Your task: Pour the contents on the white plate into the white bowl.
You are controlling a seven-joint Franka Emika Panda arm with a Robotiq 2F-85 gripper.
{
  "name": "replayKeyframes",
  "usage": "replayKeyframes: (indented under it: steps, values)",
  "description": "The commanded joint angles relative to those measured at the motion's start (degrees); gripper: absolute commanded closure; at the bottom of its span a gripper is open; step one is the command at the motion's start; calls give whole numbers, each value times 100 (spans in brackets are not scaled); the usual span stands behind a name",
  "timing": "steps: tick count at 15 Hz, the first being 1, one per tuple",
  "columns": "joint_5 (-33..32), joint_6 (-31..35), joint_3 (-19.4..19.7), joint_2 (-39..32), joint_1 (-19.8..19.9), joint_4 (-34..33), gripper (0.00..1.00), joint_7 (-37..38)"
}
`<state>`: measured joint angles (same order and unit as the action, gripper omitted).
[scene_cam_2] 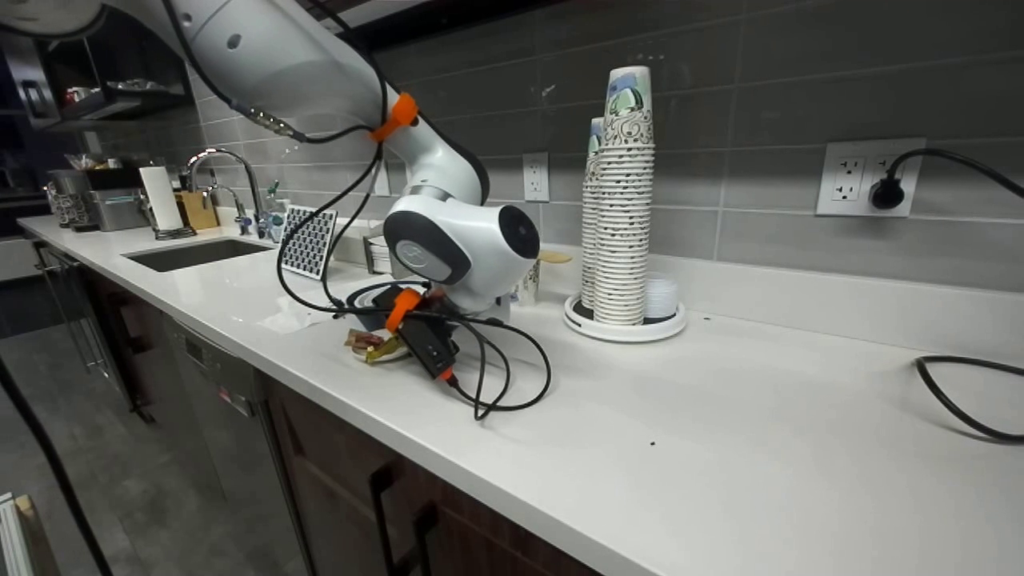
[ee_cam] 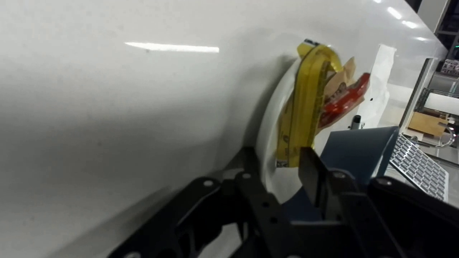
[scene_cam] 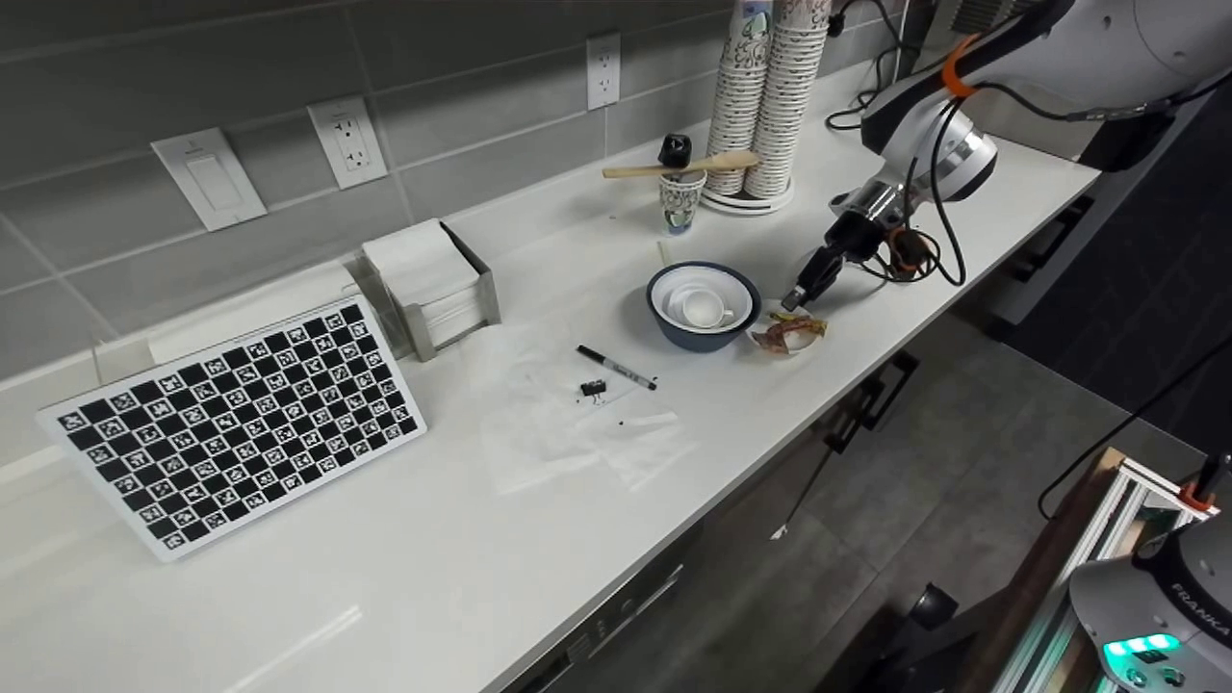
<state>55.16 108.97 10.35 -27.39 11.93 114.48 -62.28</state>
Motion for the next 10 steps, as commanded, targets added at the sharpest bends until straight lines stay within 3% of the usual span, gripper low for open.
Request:
replayKeyframes:
  steps: [1, 2, 10]
  values:
    - [-123, 91, -204, -201, 47, -217, 95, 188]
    - [-125, 131, -229, -212, 42, -218, 100, 207]
    - [67, 340, -222, -158, 187, -235, 97, 327]
